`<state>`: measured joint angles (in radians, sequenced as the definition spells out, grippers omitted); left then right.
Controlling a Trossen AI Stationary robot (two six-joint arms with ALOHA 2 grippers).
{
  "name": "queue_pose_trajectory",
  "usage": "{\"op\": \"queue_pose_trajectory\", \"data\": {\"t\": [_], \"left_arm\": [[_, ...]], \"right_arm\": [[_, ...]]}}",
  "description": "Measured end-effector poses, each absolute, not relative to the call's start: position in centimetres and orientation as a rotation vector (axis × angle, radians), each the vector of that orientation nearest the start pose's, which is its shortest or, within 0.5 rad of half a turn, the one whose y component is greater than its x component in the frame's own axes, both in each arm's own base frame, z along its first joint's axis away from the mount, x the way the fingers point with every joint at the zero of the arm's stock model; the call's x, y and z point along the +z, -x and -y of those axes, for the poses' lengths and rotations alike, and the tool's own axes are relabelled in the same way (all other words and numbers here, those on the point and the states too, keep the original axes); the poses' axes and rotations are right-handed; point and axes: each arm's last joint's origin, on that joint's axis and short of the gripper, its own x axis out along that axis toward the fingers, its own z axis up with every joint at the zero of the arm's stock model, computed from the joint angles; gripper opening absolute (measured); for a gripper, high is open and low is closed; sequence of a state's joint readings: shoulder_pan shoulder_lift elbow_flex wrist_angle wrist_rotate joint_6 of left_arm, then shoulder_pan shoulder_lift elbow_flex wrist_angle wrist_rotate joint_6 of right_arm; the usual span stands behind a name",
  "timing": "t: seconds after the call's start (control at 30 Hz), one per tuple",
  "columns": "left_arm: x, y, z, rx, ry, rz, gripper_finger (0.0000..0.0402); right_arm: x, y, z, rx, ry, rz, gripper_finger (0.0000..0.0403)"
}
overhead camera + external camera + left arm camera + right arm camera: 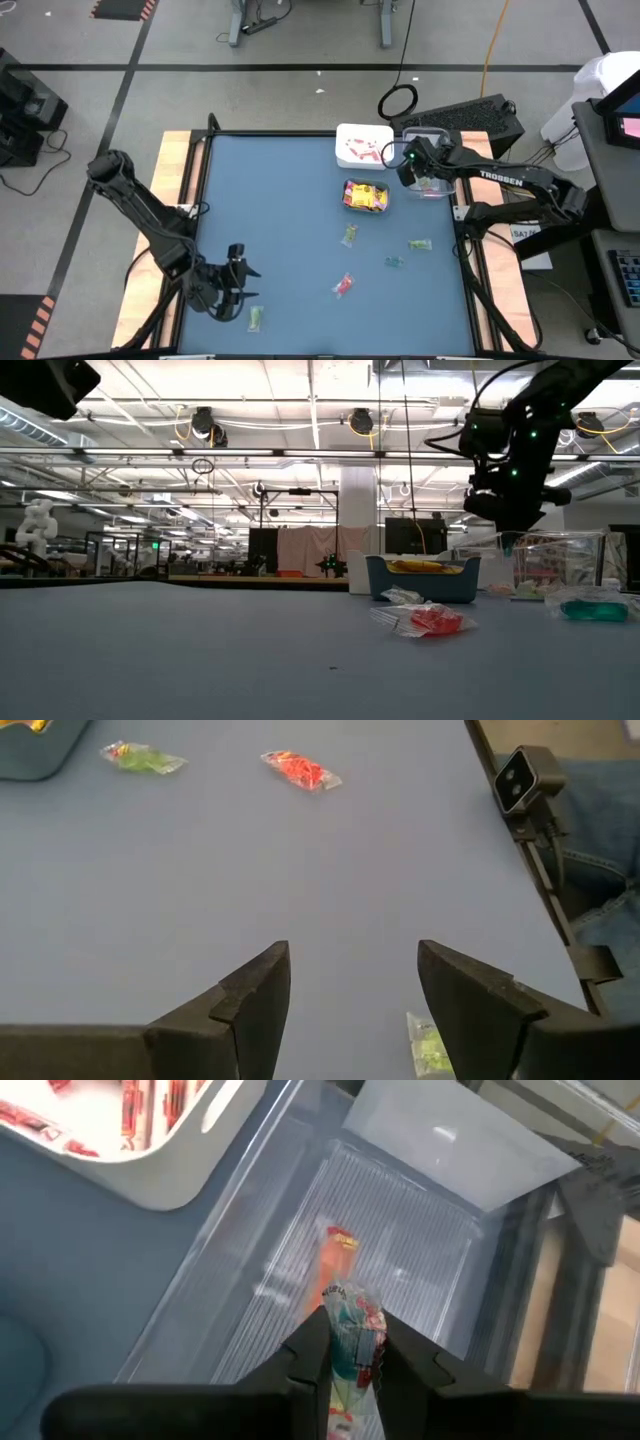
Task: Sort candy
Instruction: Put the middle left blue candy into the transparent bin, then put the bottom left green candy into the transparent bin
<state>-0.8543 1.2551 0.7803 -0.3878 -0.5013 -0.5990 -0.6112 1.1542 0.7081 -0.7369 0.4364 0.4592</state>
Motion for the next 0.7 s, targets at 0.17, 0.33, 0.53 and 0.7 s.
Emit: {"op": "queue_pose_trajectory", "data": {"t": [0.17, 0.33, 0.53, 0.7], "left_arm": [[21.6, -17.4, 17.8, -0.094, 0.022, -0.763, 0.0225], [20.6, -17.7, 18.2, -0.079, 0.009, -0.792, 0.0225], [19.8, -17.9, 18.5, -0.058, 0.015, -0.821, 0.0225], [19.6, -17.7, 18.5, -0.099, 0.032, -0.878, 0.0225]], "right_arm": [[20.5, -15.1, 12.4, -1.199, -0.477, -0.997, 0.0083], [20.5, -15.1, 12.4, -1.182, -0.453, -1.015, 0.0135], [22.7, -15.4, 10.2, -0.985, -0.494, -0.903, 0.0177], [25.8, -14.6, 5.5, -0.782, -0.480, -0.691, 0.0179]]}}
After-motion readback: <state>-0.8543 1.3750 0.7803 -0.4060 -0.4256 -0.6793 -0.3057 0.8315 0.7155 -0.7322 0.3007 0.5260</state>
